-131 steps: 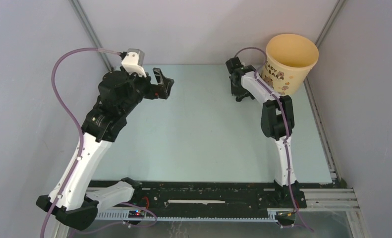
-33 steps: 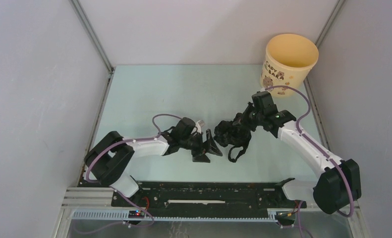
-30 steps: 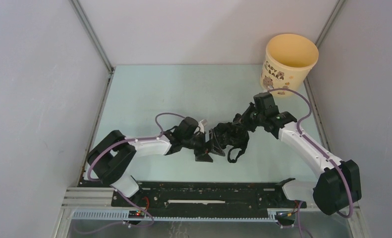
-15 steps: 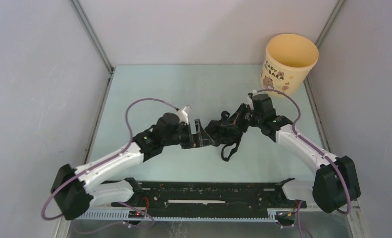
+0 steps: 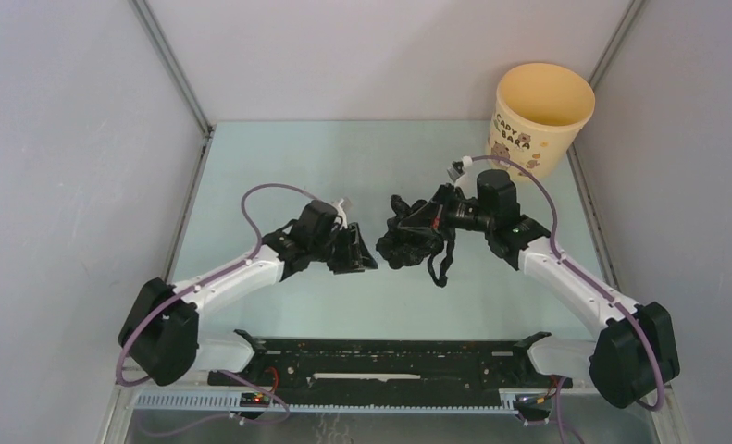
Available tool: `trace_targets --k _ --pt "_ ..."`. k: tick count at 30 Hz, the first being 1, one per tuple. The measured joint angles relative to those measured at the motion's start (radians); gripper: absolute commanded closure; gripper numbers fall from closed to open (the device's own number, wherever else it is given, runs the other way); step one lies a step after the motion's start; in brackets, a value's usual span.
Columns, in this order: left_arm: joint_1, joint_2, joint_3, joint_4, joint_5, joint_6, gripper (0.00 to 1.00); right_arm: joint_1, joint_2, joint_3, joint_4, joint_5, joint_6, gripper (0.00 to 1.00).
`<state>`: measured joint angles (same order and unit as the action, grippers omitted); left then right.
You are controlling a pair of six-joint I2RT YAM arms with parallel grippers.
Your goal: Put the trash bags into the trash bin
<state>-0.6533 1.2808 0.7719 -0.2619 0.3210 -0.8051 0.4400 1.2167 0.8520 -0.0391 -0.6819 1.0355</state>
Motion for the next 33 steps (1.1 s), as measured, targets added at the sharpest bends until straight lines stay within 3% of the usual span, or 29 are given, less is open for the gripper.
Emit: trace_targets --k 6,12,17,20,22,29,33 --pt "0.031 0.012 0.040 -0.116 -0.040 0.089 0.32 -0.010 -0.004 0.010 -0.015 -0.032 -0.023 1.00" --pt "0.035 -0.226 0.091 -0.216 -0.076 0.115 0.09 -0.015 0.050 0.072 -0.113 -0.032 -0.128 1.00" --pt "0.105 -0.357 0.167 -0.359 -0.076 0.089 0.09 -0.007 0.139 0.164 -0.214 -0.023 -0.267 1.00" --pt "0.130 -0.344 0.203 -0.373 -0.063 0.042 0.23 0.017 0.177 0.192 -0.249 -0.009 -0.333 1.00" --pt "0.135 -0.299 0.212 -0.341 -0.036 -0.029 0.28 0.045 0.190 0.195 -0.267 0.004 -0.370 1.00" --pt "0.135 0.008 0.256 -0.224 0.069 -0.312 0.27 0.130 0.200 0.196 -0.311 0.050 -0.440 1.00" --pt "0.129 0.082 0.256 -0.218 0.108 -0.429 0.33 0.162 0.202 0.196 -0.318 0.084 -0.455 1.00"
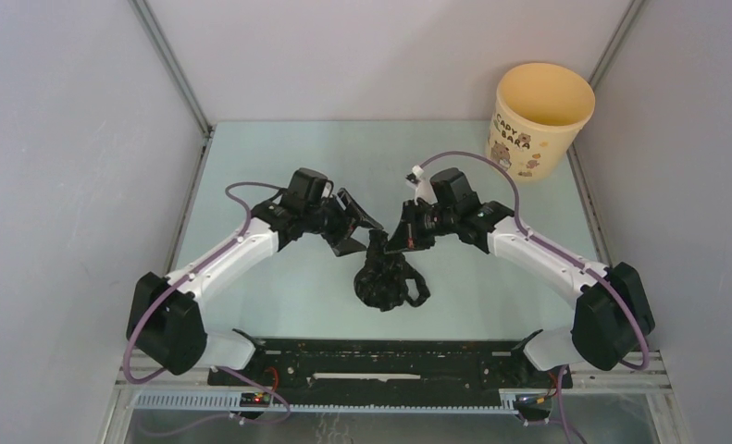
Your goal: Put the trash bags into the trash bin
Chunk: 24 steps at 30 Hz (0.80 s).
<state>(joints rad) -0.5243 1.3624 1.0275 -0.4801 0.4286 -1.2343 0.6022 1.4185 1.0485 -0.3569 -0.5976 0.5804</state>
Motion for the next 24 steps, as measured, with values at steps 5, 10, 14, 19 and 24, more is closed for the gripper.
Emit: trace_targets --k 5,10,14,19,24 --pt "-0.026 0.001 0.002 0.008 0.022 -0.079 0.42 0.036 0.000 0.012 -0.017 0.066 -0.027 1.00" --pt "-0.042 0.011 0.031 -0.025 0.021 -0.085 0.46 0.096 0.002 0.069 -0.055 0.160 -0.081 1.00" --pt "-0.048 0.027 0.045 -0.036 0.023 -0.085 0.55 0.131 0.002 0.114 -0.092 0.229 -0.119 1.00" --pt "-0.048 0.074 0.070 -0.050 0.027 -0.074 0.78 0.163 0.005 0.151 -0.127 0.288 -0.138 0.80" --pt "-0.047 0.081 0.094 -0.056 0.027 0.016 0.90 0.199 0.003 0.151 -0.176 0.331 -0.126 0.42"
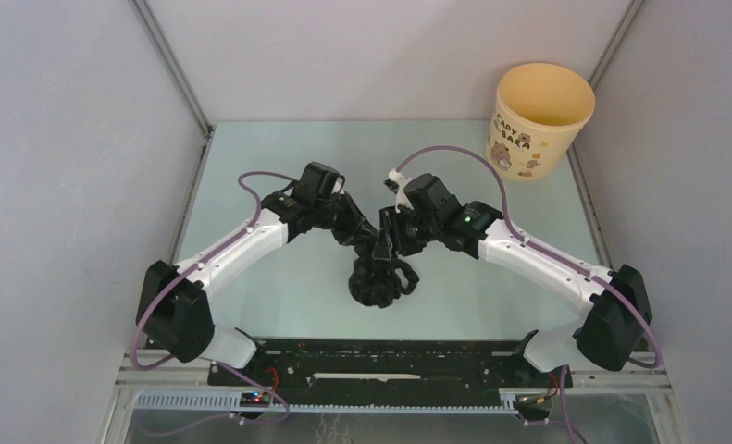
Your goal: Put the trash bags into the trash bin
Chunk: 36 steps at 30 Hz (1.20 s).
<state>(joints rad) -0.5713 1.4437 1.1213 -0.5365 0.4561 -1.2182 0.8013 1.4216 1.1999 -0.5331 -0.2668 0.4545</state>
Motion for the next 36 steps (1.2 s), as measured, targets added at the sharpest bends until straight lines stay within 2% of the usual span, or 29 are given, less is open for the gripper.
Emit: trace_targets --k 3,5,8,11,13,17,23,27,30,36 --pt "0.003 -0.020 0.002 -0.009 0.000 0.105 0.99 0.001 -0.026 -0.020 -0.032 0.023 0.023 0.30" --pt "0.005 -0.044 0.002 -0.021 0.002 0.159 1.00 -0.001 -0.084 -0.067 -0.051 0.038 0.033 0.20" --pt "0.006 -0.110 0.002 -0.029 0.019 0.239 1.00 -0.021 -0.217 -0.161 -0.074 0.053 0.058 0.13" --pt "0.006 -0.189 0.002 -0.022 0.038 0.296 1.00 -0.085 -0.375 -0.282 -0.063 0.032 0.079 0.12" --pt "0.006 -0.233 0.002 -0.016 0.051 0.314 1.00 -0.143 -0.420 -0.344 -0.044 0.016 0.085 0.12" --pt "0.006 -0.267 0.002 -0.011 0.073 0.319 1.00 -0.194 -0.374 -0.411 0.013 -0.020 0.085 0.12" --pt "0.006 -0.269 0.002 -0.011 0.085 0.309 1.00 -0.074 -0.285 -0.435 0.127 -0.037 0.107 0.13" --pt "0.006 -0.269 0.002 -0.011 0.098 0.300 1.00 0.011 -0.268 -0.450 0.224 0.023 0.136 0.14" --pt "0.006 -0.269 0.003 -0.012 0.107 0.293 1.00 0.019 -0.246 -0.491 0.272 0.074 0.158 0.17" --pt "0.006 -0.289 0.018 -0.018 0.126 0.284 1.00 0.010 -0.202 -0.521 0.352 0.130 0.158 0.18"
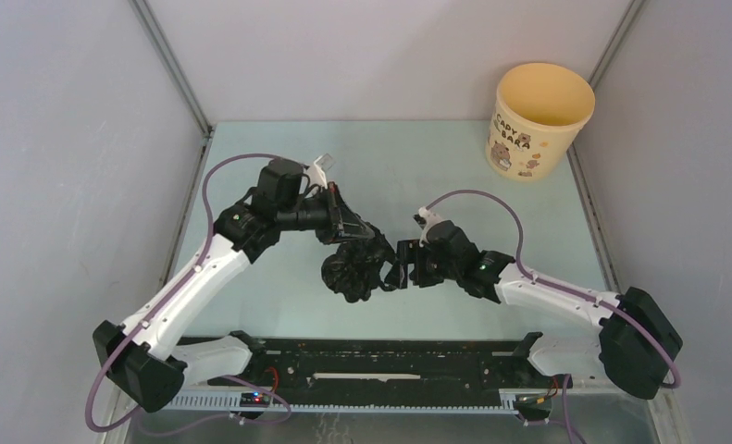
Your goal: Put the trash bags into the trash bin
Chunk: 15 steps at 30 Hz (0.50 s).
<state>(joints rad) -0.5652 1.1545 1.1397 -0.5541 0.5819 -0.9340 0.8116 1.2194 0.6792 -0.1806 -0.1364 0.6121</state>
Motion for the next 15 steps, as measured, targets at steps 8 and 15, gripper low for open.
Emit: trace_targets --k 8,15 --pt "0.000 -0.016 0.003 -0.005 0.025 -0.008 1.00 -0.022 0.059 -0.033 0.254 -0.072 0.006 0.98" --pt "0.014 -0.002 0.005 -0.115 -0.094 0.124 1.00 -0.080 0.124 -0.041 0.272 -0.130 0.095 1.00"
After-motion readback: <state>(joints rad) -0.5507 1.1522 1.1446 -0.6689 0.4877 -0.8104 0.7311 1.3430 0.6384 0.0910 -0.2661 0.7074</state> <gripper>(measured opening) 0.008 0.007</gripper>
